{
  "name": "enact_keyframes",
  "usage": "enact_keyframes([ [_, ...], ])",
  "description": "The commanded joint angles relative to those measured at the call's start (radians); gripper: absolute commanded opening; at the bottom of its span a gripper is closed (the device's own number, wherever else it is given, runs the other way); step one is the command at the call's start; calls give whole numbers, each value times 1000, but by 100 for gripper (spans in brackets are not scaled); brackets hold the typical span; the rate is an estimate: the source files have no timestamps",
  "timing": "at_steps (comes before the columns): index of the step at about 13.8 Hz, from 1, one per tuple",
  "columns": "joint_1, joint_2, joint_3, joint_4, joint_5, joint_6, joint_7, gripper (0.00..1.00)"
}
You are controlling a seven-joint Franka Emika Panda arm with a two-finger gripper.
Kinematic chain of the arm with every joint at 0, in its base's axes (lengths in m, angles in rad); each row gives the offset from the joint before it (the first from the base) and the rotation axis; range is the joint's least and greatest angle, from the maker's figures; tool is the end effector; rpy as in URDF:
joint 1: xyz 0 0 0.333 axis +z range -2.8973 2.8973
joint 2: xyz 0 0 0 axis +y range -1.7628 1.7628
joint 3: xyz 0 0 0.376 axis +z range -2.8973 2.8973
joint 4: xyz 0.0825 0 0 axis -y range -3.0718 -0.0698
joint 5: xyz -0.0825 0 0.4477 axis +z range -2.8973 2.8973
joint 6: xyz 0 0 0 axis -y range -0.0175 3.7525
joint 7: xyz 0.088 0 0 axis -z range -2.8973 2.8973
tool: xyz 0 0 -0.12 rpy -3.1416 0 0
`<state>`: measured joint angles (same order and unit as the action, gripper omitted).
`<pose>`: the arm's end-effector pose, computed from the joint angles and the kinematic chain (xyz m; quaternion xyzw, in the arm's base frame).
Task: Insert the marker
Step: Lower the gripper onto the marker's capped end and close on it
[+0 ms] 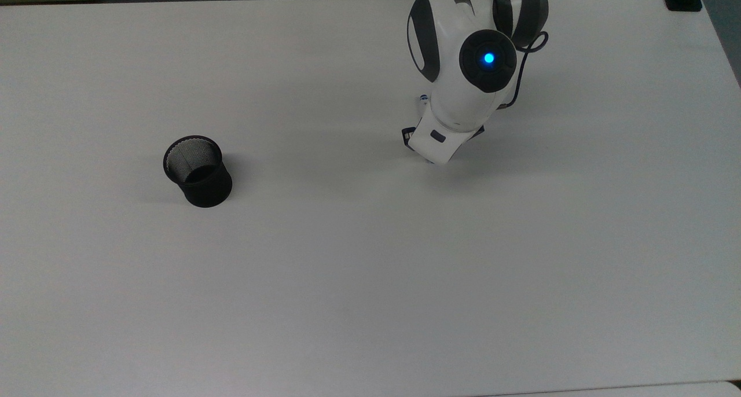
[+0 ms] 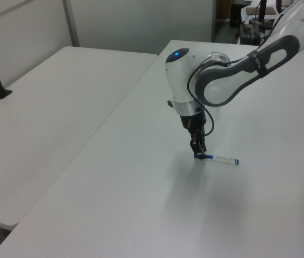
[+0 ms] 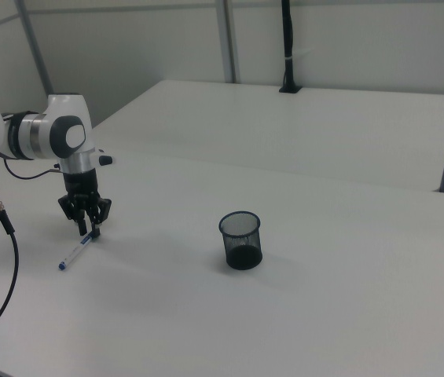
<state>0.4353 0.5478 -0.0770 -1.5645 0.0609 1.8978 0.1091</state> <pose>0.7005 0.2762 0.3159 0.9877 0.1143 -0.1049 0.0177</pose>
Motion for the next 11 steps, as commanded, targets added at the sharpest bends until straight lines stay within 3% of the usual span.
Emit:
enact_keyframes([
  [1,8,4,-6,-15,-15,35,20,31],
  [7,8,4,-3,-12,-15,32,21,13],
  [11,-12,-72,-4,-3,-13,20,17,12],
])
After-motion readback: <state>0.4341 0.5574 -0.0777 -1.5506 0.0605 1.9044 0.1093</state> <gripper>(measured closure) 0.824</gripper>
